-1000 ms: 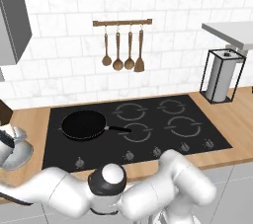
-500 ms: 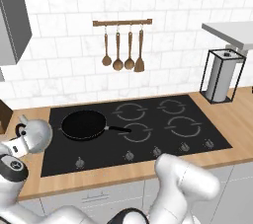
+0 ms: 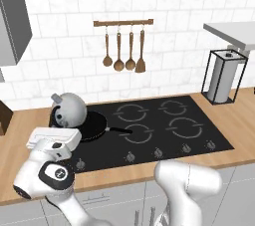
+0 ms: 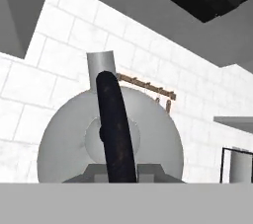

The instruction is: Pick the kettle from the counter and place it on a stove burner. Then turn the burner on.

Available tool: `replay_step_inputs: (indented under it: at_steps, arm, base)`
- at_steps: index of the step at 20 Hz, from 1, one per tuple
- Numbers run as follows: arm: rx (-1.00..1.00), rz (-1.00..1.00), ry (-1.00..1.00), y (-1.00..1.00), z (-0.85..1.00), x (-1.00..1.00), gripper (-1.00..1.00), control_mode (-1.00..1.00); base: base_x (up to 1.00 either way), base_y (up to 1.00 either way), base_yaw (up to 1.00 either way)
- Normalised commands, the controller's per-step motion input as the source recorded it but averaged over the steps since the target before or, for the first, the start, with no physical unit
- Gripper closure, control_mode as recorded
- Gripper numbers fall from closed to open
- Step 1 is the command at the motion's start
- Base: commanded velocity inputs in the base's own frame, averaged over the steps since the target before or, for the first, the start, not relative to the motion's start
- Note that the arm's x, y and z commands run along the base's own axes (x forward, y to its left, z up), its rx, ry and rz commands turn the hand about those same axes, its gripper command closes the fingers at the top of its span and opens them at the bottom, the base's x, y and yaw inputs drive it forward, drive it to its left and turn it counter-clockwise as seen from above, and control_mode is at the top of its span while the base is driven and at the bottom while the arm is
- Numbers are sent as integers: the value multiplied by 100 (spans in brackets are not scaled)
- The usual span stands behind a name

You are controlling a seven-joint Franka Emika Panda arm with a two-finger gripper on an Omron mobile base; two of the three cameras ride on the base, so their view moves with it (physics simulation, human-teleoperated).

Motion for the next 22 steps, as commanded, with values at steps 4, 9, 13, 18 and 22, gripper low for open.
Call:
replay_step_inputs:
  at_steps: [4,9,13,18,22]
  arm:
    - [6,-28,-9,-100,44,12,100,-100]
    - [15,-42,4,-100,46,10,100,-100]
    - [20,-43,6,-100,31,12,100,-100]
    - [25,-22,16,-100,-8,49,100,-100]
    - [29,-2,12,-100,-25,57,100,-100]
  base:
    - [0,0,0]
    - [0,0,0]
    - [0,0,0]
    - [0,0,0]
    - [0,0,0]
